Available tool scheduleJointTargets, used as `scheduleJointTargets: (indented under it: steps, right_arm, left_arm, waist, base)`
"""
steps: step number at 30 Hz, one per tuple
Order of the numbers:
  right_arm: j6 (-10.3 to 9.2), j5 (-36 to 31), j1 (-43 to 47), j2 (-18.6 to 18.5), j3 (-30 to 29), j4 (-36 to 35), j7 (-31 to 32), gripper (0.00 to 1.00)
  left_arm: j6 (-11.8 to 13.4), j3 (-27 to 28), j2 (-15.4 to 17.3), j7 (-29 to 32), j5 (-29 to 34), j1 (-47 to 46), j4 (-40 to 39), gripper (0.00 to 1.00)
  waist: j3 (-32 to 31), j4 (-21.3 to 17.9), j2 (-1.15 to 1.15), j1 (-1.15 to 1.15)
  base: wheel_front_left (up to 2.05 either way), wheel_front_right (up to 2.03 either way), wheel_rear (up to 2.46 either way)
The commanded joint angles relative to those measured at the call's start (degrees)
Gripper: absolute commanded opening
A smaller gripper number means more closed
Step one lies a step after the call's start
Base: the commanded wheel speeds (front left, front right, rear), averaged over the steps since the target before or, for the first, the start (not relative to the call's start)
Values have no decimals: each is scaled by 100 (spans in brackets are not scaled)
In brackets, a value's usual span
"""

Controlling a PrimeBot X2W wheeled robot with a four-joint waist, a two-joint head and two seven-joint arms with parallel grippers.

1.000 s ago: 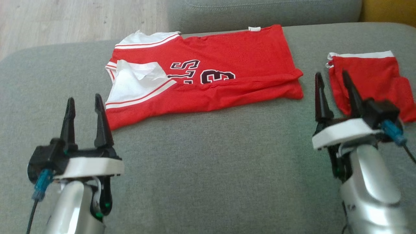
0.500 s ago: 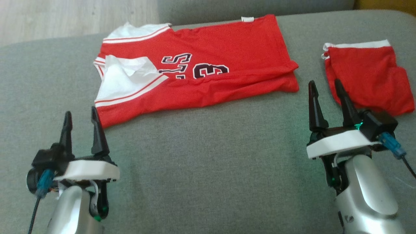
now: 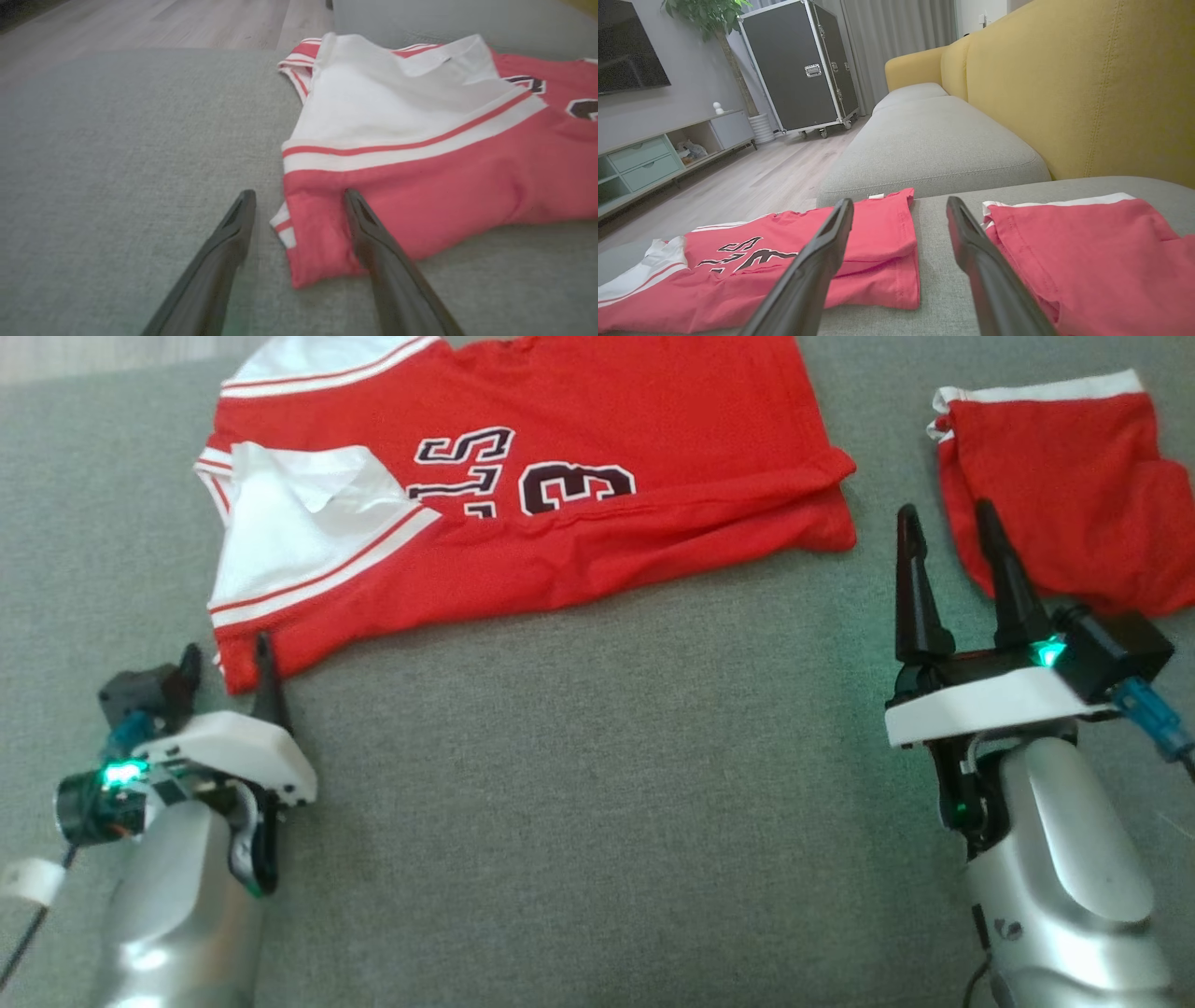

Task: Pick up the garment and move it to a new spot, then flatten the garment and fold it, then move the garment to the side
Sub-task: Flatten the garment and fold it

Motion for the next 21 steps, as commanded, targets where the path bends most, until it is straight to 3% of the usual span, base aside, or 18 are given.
scheduleJointTargets:
  steps: [1, 7, 8, 9, 16, 21]
  right_arm:
    - [-5, 167, -147, 45, 101, -214, -36, 100]
    - [-5, 311, -198, 45, 107, -227, -36, 100]
    - [-5, 318, -202, 45, 106, -219, -36, 100]
    - [-5, 319, -207, 45, 118, -203, -36, 100]
    - [-5, -16, -568, 45, 103, 766, 119, 100]
    - [-5, -334, -1243, 45, -40, 1856, 847, 100]
  left_arm:
    - [51, 187, 253, 104, -5, -312, 29, 100]
    - [-133, 28, 250, 645, -57, -467, 532, 100]
    - [-184, 5, 239, 734, -80, -466, 588, 23]
    - [-239, -17, 225, 784, -101, -464, 612, 0]
    - [-295, -10, 220, 137, -122, -552, 245, 0]
    - [-393, -94, 207, -673, -33, -666, -256, 0]
  waist:
    - [82, -43, 0, -1]
    - [75, -46, 0, -1]
    - [54, -37, 0, -1]
    - [34, -25, 0, -1]
    - [-78, 114, 0, -1]
    - [-117, 289, 0, -1]
  base:
    - [0, 0, 0]
    - [0, 0, 0]
    - [0, 0, 0]
    - [0, 0, 0]
    - [0, 0, 0]
    - [0, 0, 0]
